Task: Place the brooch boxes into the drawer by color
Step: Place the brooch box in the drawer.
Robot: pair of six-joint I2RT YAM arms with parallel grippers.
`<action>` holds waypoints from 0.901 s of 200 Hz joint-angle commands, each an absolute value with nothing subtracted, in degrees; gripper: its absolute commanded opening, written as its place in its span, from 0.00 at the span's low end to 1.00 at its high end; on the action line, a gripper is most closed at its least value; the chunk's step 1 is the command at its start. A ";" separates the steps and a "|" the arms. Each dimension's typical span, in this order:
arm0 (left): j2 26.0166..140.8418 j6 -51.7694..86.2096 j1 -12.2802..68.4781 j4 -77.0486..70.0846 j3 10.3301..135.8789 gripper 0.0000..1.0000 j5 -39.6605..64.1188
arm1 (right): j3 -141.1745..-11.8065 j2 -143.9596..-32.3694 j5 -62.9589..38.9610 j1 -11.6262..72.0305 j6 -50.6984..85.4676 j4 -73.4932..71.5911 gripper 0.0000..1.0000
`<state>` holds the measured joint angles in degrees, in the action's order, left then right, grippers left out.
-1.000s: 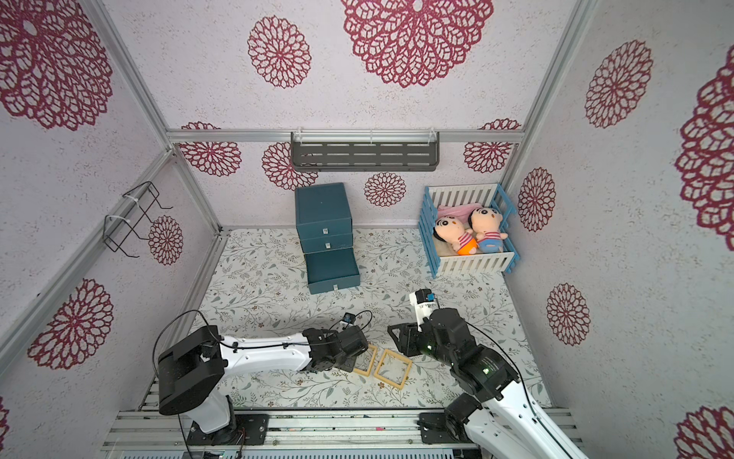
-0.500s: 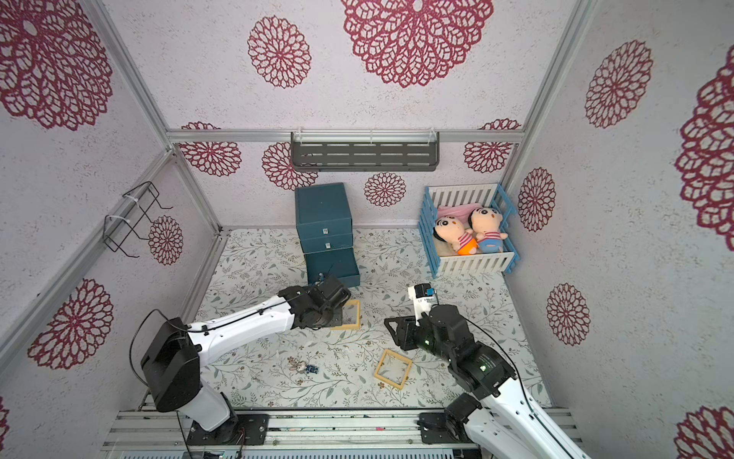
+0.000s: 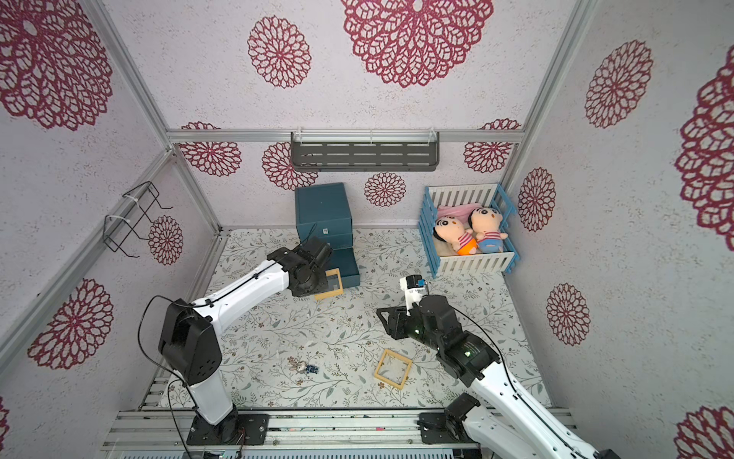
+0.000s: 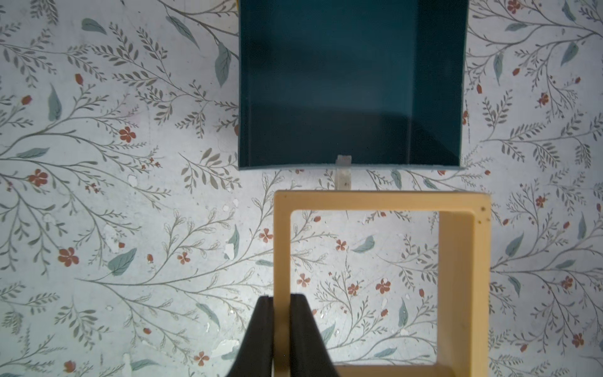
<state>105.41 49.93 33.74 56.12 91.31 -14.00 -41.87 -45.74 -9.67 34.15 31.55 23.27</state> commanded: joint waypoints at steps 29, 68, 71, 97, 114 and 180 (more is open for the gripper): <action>110.90 47.82 29.33 59.32 98.29 0.00 -13.71 | -45.10 -50.27 -7.40 34.19 29.95 15.89 0.44; 117.45 46.81 27.33 59.46 104.24 0.00 -13.12 | -46.12 -52.97 -8.35 34.10 29.08 14.34 0.44; 117.93 46.72 27.15 59.47 104.83 0.00 -13.10 | -46.24 -53.07 -8.43 34.15 28.97 14.34 0.44; 122.00 45.98 26.71 60.44 109.46 0.00 -13.24 | -46.75 -53.85 -8.67 33.93 28.55 14.33 0.44; 124.47 45.80 26.46 60.73 111.95 0.00 -13.53 | -46.98 -53.96 -8.69 33.76 28.30 14.50 0.44; 131.01 43.65 26.15 61.04 118.73 0.00 -14.67 | -46.72 -52.91 -8.68 33.05 27.96 16.51 0.44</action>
<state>129.56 45.21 26.72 60.14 117.03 -13.56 -45.12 -54.02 -8.80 33.63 29.45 16.99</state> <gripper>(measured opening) 0.118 0.438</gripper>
